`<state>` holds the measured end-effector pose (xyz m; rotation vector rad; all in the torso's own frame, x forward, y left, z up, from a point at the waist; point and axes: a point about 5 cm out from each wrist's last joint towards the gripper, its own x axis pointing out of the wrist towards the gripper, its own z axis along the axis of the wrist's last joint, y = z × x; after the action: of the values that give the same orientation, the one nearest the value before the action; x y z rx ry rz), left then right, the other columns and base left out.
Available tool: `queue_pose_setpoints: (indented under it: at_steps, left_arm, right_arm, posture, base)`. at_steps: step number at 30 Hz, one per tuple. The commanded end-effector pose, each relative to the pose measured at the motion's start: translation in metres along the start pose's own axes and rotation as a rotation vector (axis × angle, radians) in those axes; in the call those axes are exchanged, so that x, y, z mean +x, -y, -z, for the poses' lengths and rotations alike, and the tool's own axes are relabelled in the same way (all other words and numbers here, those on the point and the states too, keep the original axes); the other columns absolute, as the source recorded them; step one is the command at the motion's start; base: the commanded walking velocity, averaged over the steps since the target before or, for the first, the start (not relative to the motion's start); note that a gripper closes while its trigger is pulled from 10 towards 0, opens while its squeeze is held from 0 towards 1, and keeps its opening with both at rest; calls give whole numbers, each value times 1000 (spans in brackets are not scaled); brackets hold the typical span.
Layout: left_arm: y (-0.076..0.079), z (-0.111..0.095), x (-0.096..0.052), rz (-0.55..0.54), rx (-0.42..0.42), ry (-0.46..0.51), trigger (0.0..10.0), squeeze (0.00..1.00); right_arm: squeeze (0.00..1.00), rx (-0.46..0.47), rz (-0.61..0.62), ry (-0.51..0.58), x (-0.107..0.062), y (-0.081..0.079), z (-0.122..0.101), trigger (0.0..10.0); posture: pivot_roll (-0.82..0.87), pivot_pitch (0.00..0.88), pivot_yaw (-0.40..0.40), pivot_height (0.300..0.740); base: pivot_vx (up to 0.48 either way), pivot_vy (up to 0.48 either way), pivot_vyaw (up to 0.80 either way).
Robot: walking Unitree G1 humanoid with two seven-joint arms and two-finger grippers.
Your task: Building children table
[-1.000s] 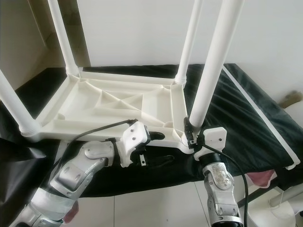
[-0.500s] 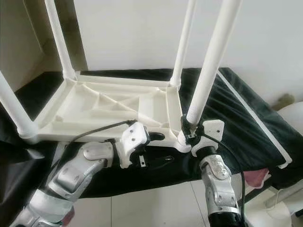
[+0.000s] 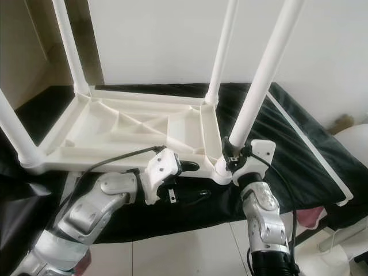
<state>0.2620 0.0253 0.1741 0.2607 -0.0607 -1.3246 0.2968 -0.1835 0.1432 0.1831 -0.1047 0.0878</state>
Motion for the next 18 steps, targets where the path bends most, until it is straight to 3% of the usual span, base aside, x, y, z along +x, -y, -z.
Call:
queue_pose_setpoints:
  at_steps: [1, 5, 8, 9, 14, 18]
  left_arm:
    - [2, 0, -1, -1, -7, -2, 10000, 0]
    - [2, 1, -1, -1, -9, -3, 10000, 0]
    - [3, 2, 0, -4, -8, -6, 10000, 0]
    - [4, 3, 1, -4, -8, -8, 10000, 0]
    - [5, 3, 2, -4, -7, -8, 10000, 0]
    - [3, 3, 4, -4, 6, -8, 10000, 0]
  right_arm:
    - [0, 92, 79, -157, -10, 8, 34, 10000]
    - [0, 77, 91, -133, -12, 8, 32, 10000]
    - [0, 57, 173, -89, -14, 8, 30, 10000]
    - [0, 3, 260, -59, -15, 1, 28, 10000]
    - [0, -26, 295, -47, -15, -2, 27, 10000]
    - [0, 40, 512, -91, -13, -19, 38, 10000]
  posture:
    - [38, 0, -28, 740]
    - [39, 0, -31, 740]
    - [38, 0, -34, 740]
    - [38, 0, -34, 740]
    - [37, 0, -34, 740]
    - [40, 0, -33, 740]
  base:
    - [0, 0, 0]
    - [0, 0, 0]
    - [0, 0, 0]
    - [0, 0, 0]
    - [0, 0, 0]
    - [0, 0, 0]
